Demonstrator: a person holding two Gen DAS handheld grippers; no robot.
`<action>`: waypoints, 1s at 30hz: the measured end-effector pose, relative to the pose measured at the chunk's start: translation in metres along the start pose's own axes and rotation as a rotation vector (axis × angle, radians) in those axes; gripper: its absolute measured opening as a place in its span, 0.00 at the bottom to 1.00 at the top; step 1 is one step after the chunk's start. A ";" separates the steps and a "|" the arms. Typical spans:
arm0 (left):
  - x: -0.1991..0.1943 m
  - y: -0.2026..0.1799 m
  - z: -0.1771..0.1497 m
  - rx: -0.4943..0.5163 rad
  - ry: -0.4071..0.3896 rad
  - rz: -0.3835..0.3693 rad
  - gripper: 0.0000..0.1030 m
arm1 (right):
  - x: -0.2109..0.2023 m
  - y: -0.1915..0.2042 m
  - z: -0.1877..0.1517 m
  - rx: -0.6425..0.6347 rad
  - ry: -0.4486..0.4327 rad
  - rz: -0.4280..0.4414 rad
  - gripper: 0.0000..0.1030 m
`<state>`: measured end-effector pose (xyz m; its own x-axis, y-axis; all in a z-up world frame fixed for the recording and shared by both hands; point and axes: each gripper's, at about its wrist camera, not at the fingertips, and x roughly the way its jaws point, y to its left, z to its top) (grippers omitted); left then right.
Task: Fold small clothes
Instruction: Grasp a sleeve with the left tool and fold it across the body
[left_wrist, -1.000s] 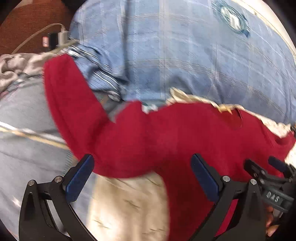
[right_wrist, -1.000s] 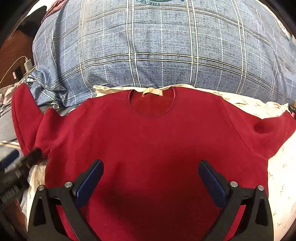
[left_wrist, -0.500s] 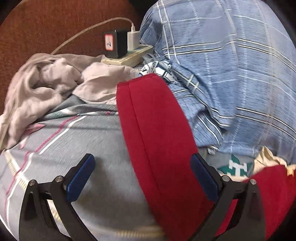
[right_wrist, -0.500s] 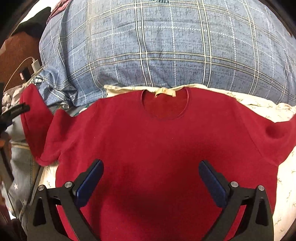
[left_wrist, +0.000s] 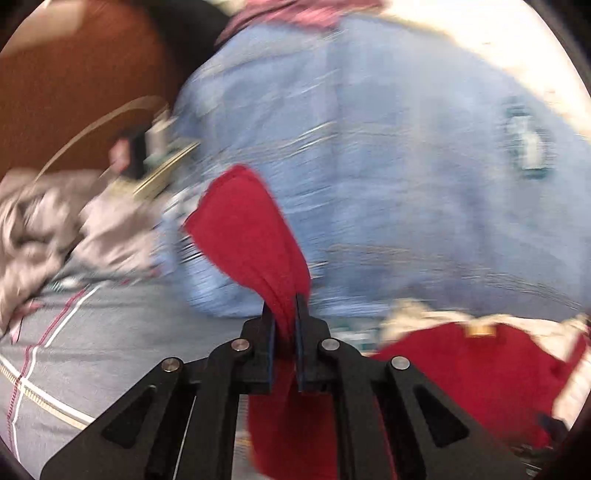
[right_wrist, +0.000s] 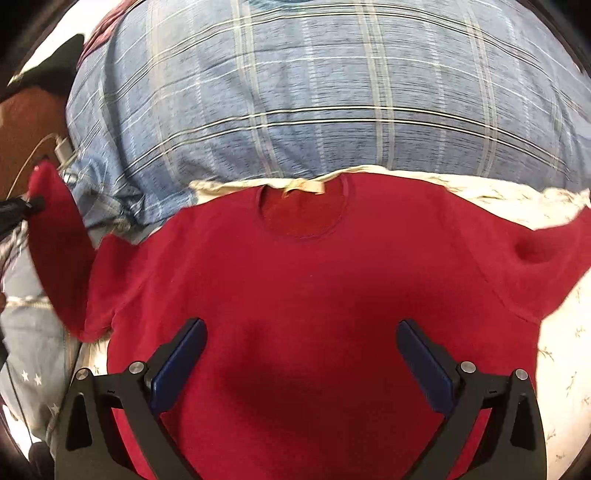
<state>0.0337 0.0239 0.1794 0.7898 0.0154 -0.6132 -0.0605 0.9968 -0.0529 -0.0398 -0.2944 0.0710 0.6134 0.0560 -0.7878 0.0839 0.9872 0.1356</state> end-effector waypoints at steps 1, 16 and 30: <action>-0.010 -0.016 0.004 0.017 -0.016 -0.041 0.06 | -0.001 -0.004 0.000 0.015 -0.003 0.001 1.00; 0.016 -0.270 -0.068 0.186 0.133 -0.444 0.07 | -0.049 -0.124 0.002 0.215 -0.048 -0.106 1.00; -0.006 -0.180 -0.095 0.296 0.107 -0.263 0.81 | -0.051 -0.146 0.018 0.184 -0.068 -0.111 1.00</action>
<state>-0.0181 -0.1627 0.1171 0.6857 -0.2362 -0.6885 0.3261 0.9453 0.0004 -0.0695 -0.4438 0.1025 0.6431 -0.0679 -0.7628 0.2919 0.9426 0.1622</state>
